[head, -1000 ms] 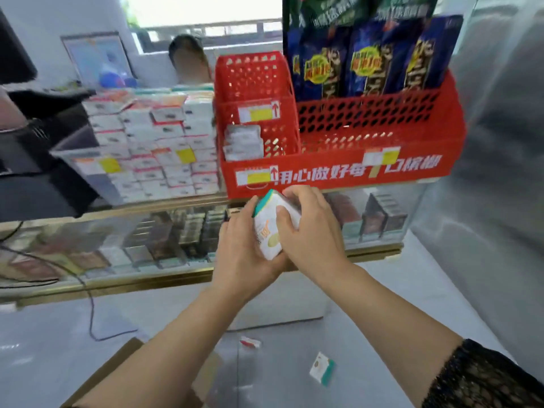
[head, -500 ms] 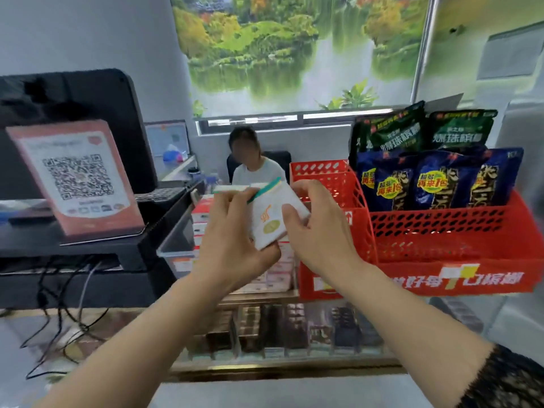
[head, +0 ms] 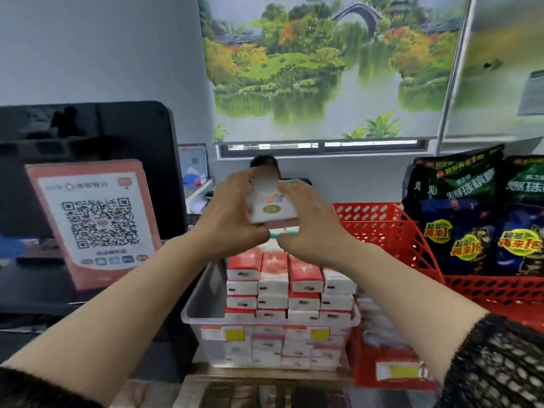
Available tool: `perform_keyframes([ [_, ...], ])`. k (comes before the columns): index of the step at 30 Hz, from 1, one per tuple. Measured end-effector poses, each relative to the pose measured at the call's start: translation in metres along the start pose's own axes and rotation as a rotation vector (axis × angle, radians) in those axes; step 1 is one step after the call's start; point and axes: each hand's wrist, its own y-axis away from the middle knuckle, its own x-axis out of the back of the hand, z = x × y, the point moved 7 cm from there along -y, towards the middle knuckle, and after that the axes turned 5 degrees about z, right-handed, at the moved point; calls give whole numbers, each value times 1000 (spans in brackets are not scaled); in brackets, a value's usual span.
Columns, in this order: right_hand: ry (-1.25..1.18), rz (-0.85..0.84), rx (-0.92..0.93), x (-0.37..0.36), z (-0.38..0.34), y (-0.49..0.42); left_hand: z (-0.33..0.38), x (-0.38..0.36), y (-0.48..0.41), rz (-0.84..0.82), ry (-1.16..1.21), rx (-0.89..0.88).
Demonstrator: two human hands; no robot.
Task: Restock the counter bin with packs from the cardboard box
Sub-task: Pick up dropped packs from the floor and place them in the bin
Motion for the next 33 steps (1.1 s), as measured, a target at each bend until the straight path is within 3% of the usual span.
perform_keyframes([
  [12,7,-126,-39,-51,31,-99,-50,-19,-53,-138,49,41],
  [15,27,-119,-103,-63,45,-107,-55,-5,-46,-4,-1,61],
  [18,80,-144,-158,-76,59,-114,-58,21,-28,167,140,148],
  [22,102,-199,-264,-96,84,-124,-58,58,4,377,268,130],
  [26,151,-245,-335,-115,101,-134,-64,72,34,421,382,154],
  [33,209,-367,-377,-146,115,-137,-81,65,49,391,367,186],
])
